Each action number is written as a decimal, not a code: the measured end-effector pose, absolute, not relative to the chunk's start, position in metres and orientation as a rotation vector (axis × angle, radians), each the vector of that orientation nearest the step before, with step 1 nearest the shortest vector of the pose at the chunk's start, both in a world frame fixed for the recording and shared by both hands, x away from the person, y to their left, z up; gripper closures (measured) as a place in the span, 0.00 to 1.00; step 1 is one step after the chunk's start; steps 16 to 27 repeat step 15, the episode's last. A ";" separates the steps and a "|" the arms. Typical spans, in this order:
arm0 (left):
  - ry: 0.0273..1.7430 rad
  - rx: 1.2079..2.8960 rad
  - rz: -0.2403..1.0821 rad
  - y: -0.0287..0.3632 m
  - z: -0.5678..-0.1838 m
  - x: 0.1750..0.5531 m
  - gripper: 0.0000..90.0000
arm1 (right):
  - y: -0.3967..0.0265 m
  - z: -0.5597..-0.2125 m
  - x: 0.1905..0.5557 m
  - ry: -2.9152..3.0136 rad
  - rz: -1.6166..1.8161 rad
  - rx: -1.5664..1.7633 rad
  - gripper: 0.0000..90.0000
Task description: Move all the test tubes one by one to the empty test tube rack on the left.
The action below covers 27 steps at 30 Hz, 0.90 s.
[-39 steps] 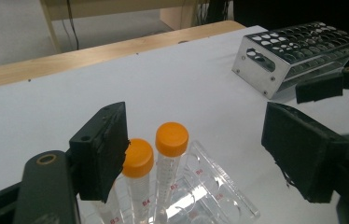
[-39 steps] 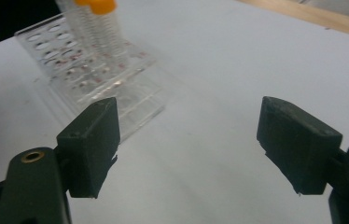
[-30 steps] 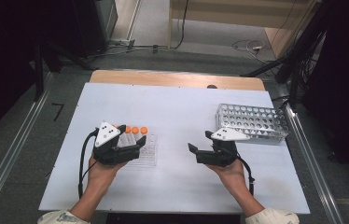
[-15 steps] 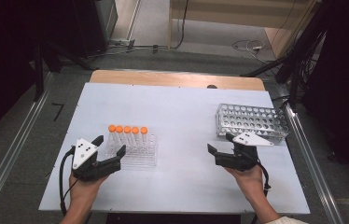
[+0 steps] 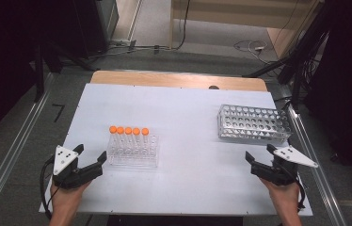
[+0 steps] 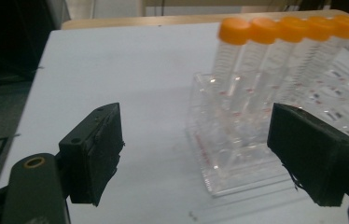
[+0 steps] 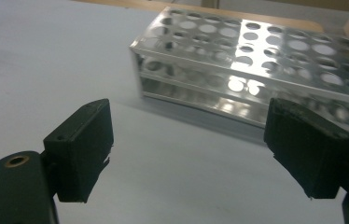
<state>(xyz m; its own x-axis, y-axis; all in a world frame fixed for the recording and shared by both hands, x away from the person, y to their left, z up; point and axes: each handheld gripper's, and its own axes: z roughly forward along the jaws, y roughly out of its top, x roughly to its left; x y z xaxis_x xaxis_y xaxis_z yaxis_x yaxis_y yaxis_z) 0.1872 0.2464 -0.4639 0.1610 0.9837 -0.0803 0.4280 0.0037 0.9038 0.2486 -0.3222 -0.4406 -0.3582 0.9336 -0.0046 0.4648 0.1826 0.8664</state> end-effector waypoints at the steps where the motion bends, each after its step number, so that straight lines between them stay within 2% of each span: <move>1: 1.415 1.561 0.807 0.251 -0.466 0.187 0.21 | -0.329 -0.442 0.247 1.896 1.092 1.329 0.16; 10: 1.513 1.566 0.794 0.273 -0.478 0.182 0.21 | -0.376 -0.460 0.238 1.825 1.001 1.527 0.16; 15: 1.564 1.596 0.693 0.275 -0.488 0.186 0.21 | -0.383 -0.469 0.242 1.831 0.940 1.570 0.15; 27: 1.564 1.596 0.693 0.275 -0.488 0.186 0.21 | -0.383 -0.469 0.242 1.831 0.940 1.570 0.15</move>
